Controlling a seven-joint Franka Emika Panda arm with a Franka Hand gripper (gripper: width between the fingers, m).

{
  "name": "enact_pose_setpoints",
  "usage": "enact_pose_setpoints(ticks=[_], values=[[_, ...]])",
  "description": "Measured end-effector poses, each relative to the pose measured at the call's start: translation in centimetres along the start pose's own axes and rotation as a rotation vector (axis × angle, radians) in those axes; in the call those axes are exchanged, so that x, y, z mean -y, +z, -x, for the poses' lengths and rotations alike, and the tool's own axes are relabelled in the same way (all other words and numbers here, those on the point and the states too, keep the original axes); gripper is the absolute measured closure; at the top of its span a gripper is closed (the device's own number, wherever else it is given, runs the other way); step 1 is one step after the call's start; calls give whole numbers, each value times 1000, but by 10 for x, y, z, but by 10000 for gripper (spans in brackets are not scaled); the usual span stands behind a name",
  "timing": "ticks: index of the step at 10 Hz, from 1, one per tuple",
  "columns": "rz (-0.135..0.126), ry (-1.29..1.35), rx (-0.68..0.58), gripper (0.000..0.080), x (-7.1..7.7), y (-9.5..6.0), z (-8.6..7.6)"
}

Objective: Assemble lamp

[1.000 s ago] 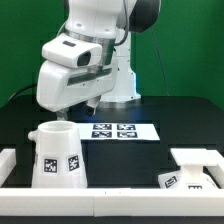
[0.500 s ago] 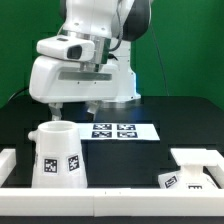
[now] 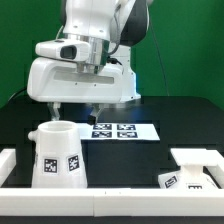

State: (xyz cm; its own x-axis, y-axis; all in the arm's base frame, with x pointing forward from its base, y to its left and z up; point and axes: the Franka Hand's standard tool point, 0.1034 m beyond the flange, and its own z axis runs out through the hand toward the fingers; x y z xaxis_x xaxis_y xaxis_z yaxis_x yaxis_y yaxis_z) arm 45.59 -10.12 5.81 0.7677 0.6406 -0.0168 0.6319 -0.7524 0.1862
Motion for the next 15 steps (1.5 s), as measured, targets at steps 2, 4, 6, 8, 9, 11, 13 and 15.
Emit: enact_pose_setpoints(ticks=[2,4,6,8,9,11,13,15], values=[[6,30,6,101,-1,2,-4],[4,69,39,101,-3,-3,-14],[-26,102,121,101,9,6,-21],[-53,83,213,101,13,4,-30],[-51,83,208,101,13,5,-29],[-52,74,214,101,11,5,-29],[-29,51,231,101,-10,-3,-37],[-3,39,260,101,-12,-3,-41]])
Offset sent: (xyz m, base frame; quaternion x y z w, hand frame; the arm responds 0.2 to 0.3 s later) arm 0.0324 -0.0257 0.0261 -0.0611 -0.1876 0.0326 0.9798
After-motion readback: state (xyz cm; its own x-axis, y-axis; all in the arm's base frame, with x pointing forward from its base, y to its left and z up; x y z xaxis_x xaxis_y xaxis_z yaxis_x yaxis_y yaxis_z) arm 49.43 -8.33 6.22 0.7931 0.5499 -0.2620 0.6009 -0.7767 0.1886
